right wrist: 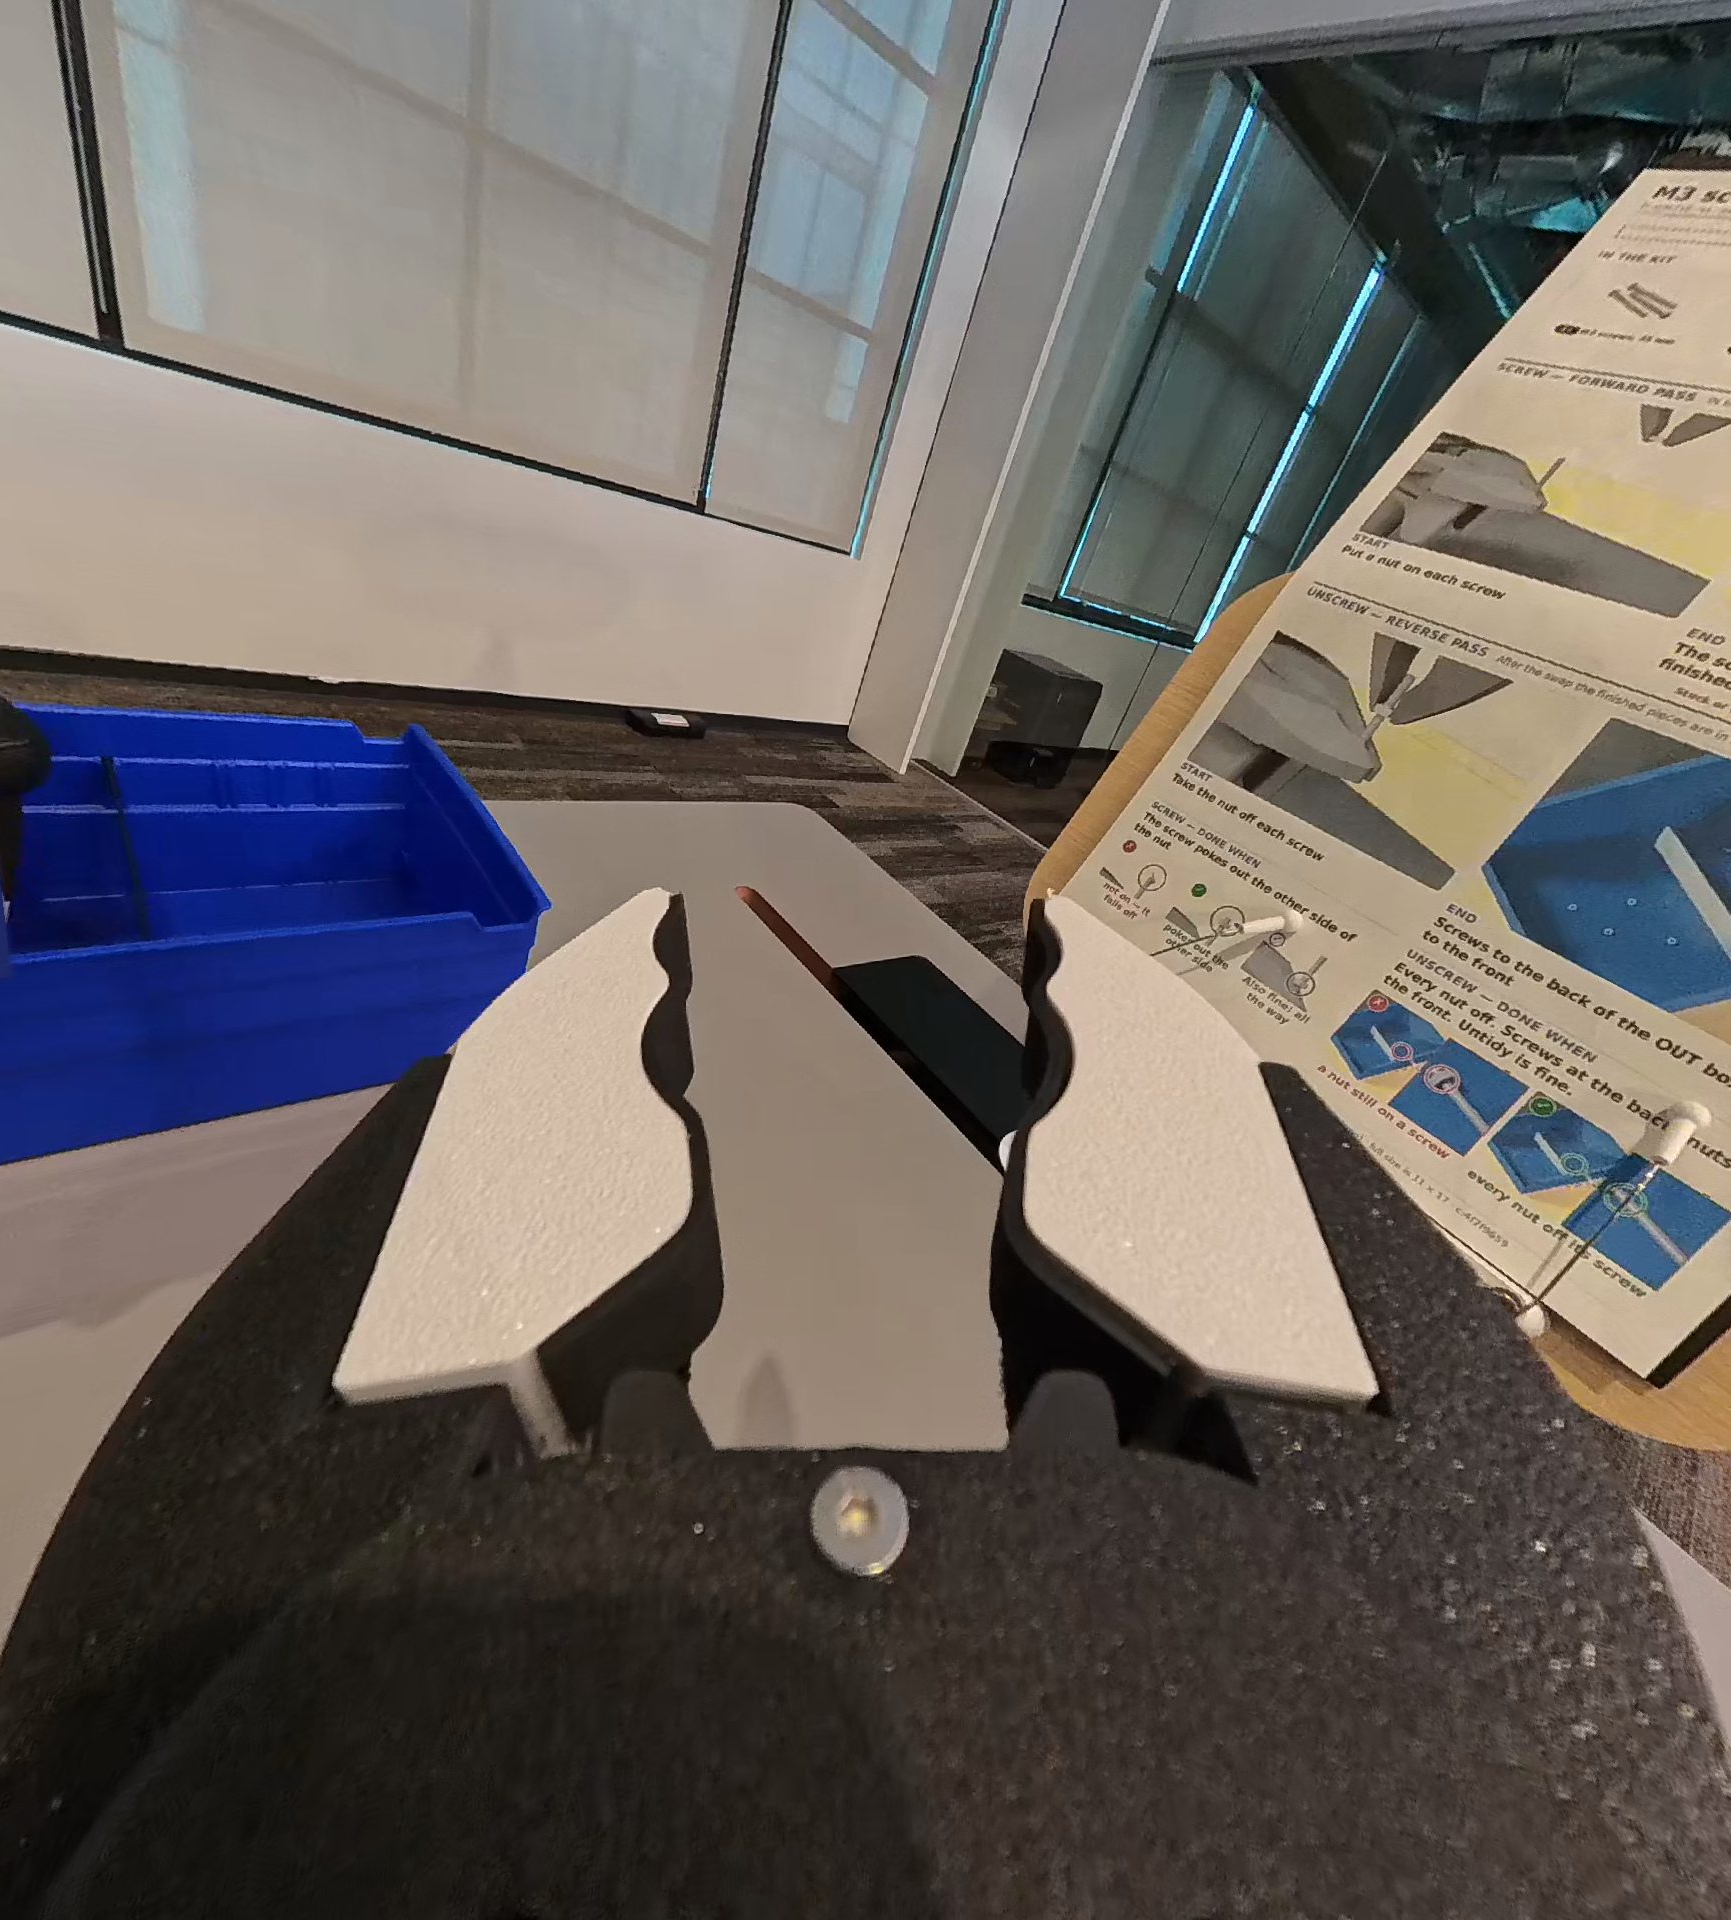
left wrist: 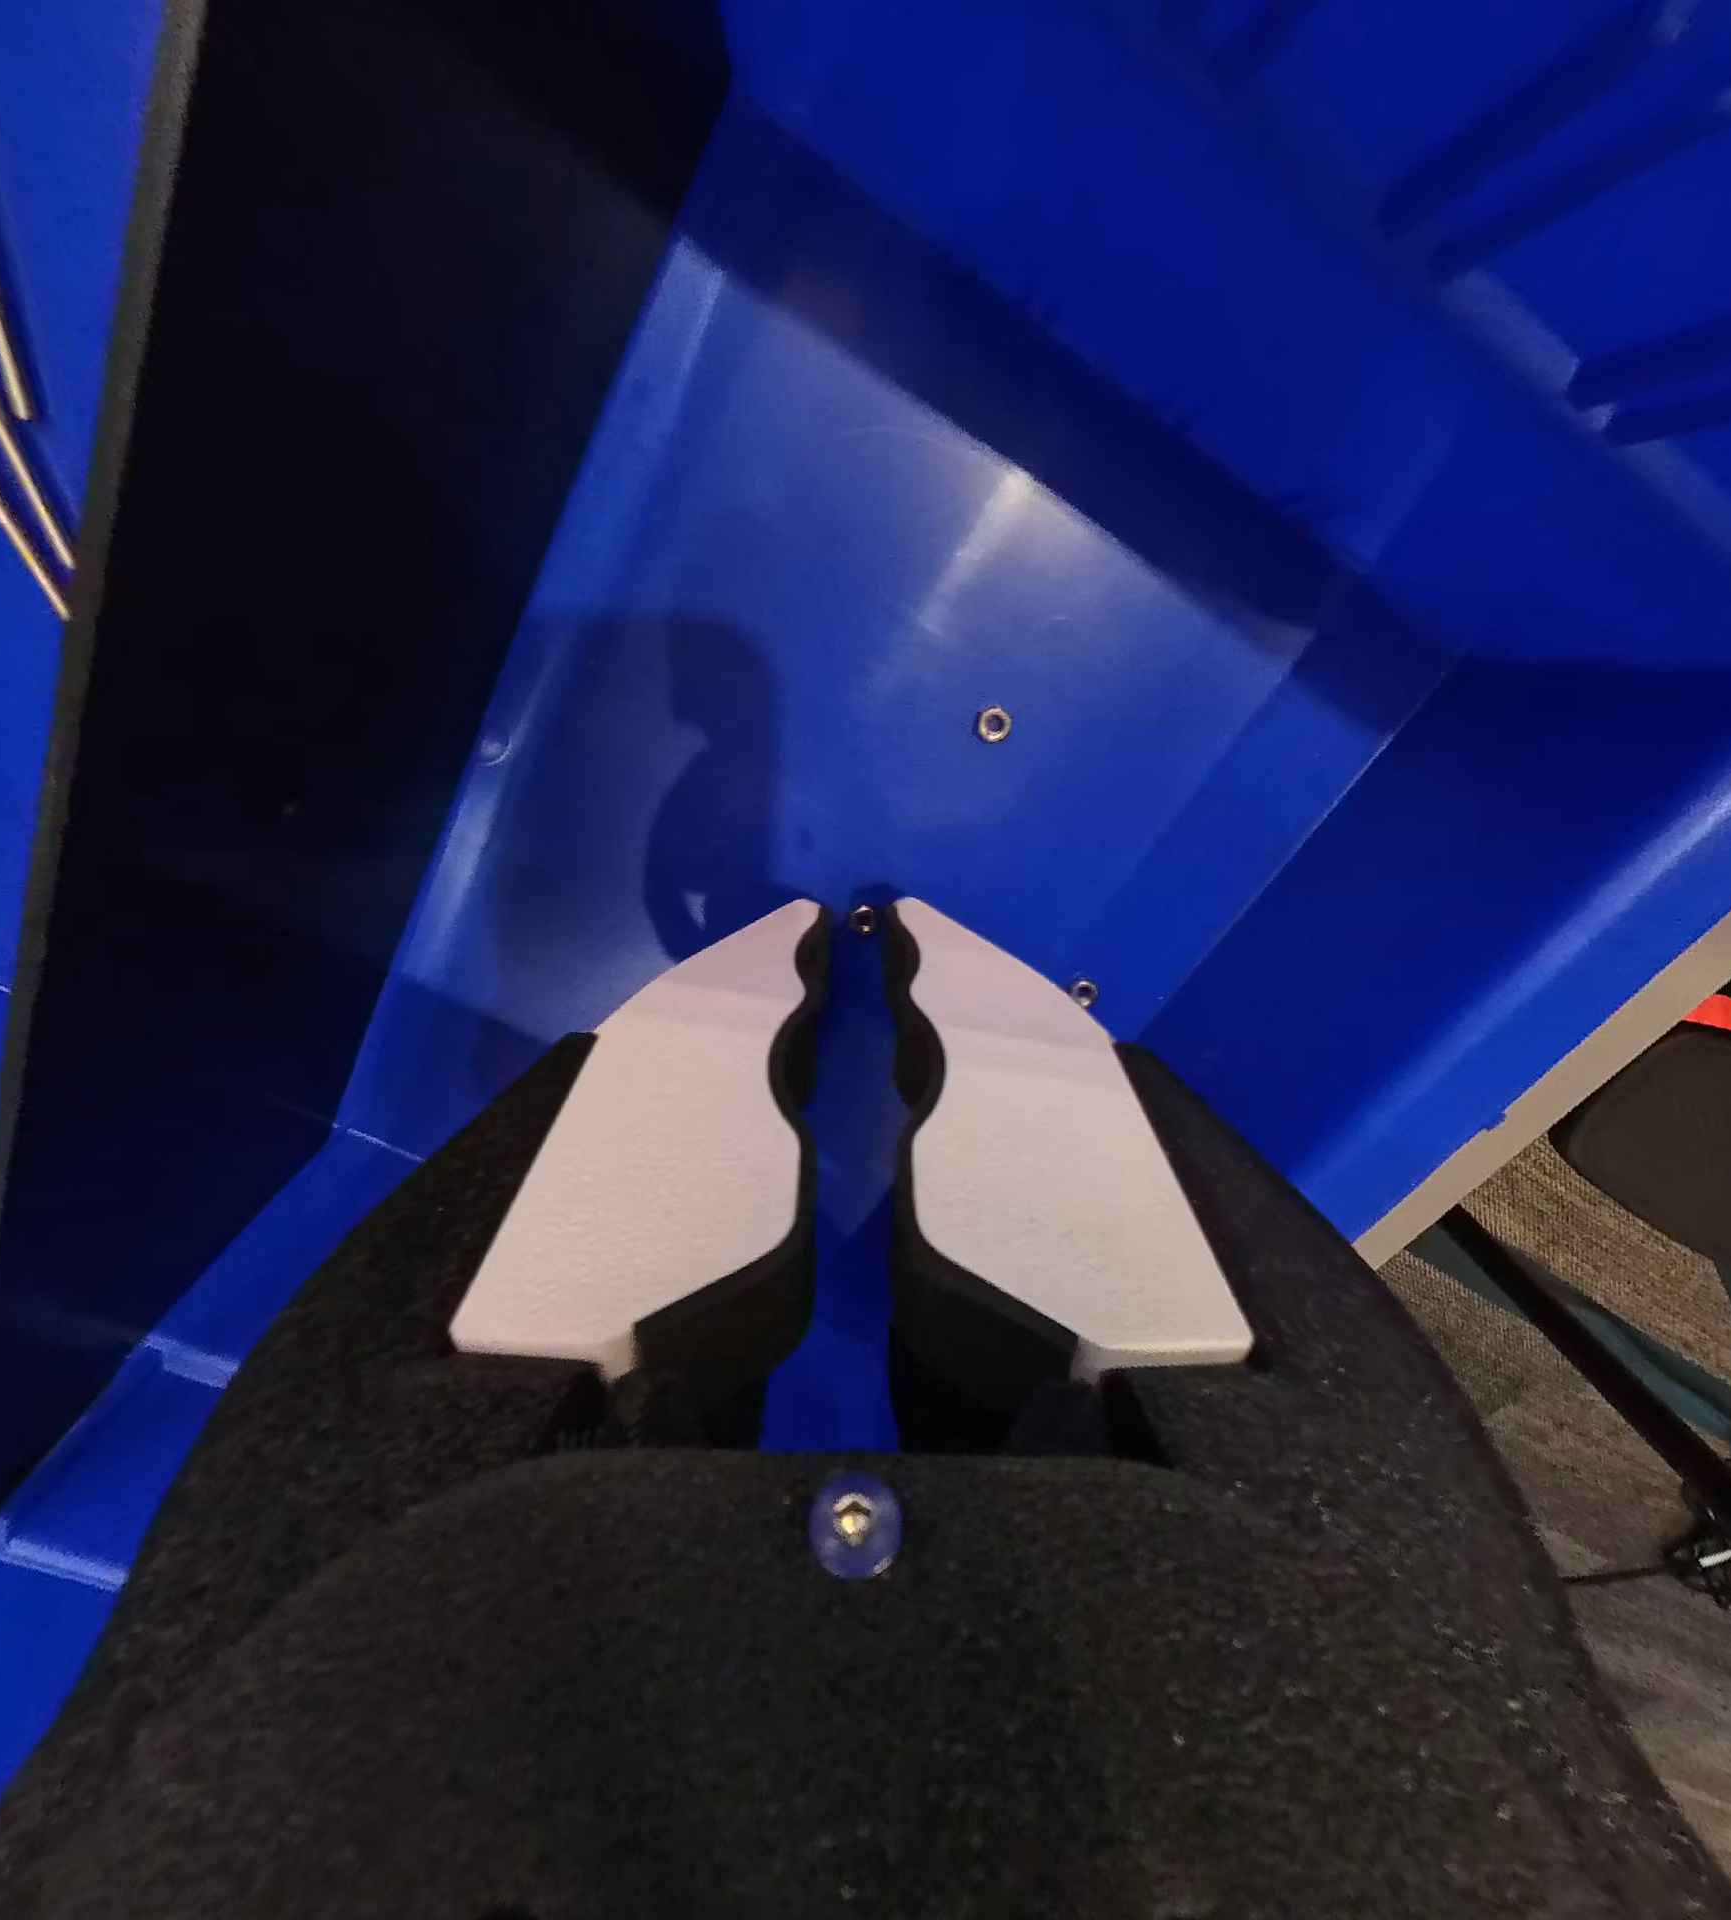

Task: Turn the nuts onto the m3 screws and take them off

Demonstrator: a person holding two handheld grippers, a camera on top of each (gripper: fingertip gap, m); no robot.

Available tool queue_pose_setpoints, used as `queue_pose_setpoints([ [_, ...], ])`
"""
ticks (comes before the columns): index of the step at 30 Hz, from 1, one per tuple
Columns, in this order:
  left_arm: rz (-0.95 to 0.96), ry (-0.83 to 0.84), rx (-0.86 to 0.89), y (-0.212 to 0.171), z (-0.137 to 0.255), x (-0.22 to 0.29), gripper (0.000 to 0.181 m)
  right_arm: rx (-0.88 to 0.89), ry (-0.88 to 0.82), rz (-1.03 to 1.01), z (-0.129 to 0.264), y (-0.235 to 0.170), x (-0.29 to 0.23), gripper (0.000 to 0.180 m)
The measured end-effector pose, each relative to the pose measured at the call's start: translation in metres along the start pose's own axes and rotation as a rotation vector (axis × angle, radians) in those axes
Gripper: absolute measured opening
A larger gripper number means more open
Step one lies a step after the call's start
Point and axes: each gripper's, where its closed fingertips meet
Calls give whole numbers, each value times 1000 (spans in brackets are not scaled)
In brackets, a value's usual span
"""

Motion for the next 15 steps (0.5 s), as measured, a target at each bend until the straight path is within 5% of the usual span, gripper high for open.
queue_pose_setpoints([
  [15,-18,23,-13,-3,1,-1,5,11,-3,-5,1,1,4,61],
])
Point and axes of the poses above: each gripper's, where its closed fingertips meet, z back along the fingers, y out of its top, x = y × z across the jaws, and after that the axes turned 7 degrees about z, right-handed
